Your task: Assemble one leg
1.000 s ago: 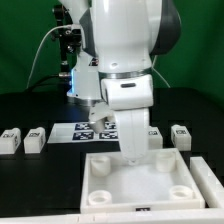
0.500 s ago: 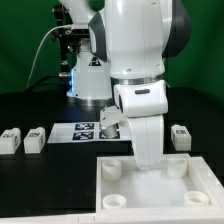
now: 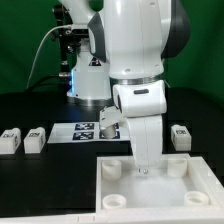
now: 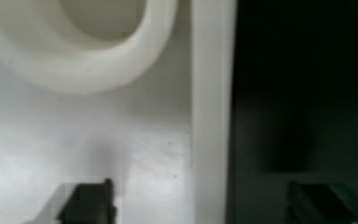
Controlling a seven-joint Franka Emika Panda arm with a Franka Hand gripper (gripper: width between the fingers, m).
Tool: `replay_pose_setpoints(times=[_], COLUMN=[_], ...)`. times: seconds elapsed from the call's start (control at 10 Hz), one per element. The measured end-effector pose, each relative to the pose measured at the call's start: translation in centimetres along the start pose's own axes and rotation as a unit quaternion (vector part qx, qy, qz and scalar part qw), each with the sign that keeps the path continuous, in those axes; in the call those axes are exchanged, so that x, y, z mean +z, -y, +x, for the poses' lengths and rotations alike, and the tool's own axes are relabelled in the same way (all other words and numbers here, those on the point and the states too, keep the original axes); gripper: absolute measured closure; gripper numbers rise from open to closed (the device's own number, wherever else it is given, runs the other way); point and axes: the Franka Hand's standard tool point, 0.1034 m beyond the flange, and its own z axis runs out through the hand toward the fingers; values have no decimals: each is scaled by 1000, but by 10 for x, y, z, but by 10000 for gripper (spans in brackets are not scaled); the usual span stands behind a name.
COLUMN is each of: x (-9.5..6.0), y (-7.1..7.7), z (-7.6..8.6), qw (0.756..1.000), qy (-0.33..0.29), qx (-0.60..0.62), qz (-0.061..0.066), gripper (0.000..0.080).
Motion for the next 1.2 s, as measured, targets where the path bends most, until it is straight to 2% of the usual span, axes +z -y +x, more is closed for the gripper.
replay_pose_setpoints(times=[0.1, 0.2, 1.0, 1.2], x=[0, 0, -2, -25], y=[0, 0, -1, 3], z=[0, 0, -1, 1], qw=[1000, 1000, 1000, 998], qy=[0, 0, 0, 3], qx=[0, 0, 13, 66], qz=[0, 0, -2, -14], gripper=[206, 167, 151, 151])
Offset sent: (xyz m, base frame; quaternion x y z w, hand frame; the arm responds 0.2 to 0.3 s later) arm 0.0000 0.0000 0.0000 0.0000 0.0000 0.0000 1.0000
